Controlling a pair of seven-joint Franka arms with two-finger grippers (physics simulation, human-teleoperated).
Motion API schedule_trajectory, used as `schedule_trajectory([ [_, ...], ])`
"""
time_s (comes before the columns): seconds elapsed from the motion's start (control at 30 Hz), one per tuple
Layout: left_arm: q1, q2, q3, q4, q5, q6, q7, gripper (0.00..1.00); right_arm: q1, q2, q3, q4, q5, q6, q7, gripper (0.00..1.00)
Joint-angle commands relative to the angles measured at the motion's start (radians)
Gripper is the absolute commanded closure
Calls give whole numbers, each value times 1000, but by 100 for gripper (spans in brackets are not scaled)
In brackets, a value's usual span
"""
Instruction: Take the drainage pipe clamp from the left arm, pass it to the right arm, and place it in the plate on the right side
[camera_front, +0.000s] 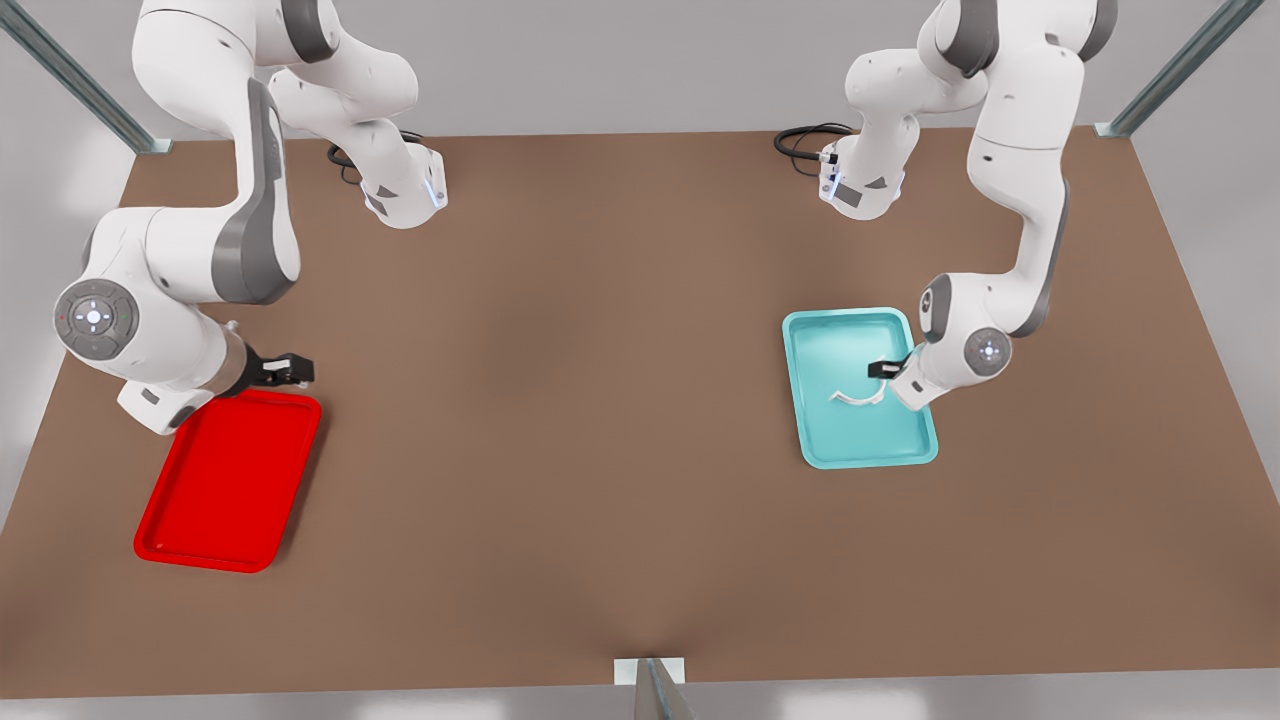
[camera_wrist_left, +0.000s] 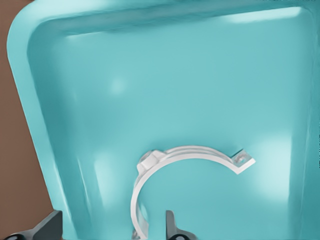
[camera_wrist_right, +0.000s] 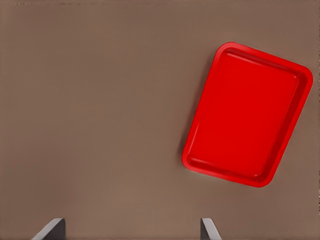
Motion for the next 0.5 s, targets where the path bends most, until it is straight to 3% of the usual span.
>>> schedule_trajectory([
  [0.0,-13,1,-5,-9,1,131,40,0,1,-1,-1,1,-2,7,-14,0],
  [0.23,-28,14,-4,-32,-1,133,29,1,2,10,-1,4,0,2,-26,0],
  [0.27,-27,17,-5,-30,-1,133,16,25,4,11,-2,4,1,2,-25,0],
  [0.3,-27,19,-5,-30,-1,133,14,35,4,10,-1,6,1,2,-23,0],
  [0.47,-16,27,-5,-30,-2,133,-125,35,4,11,-1,6,1,7,-20,0],
])
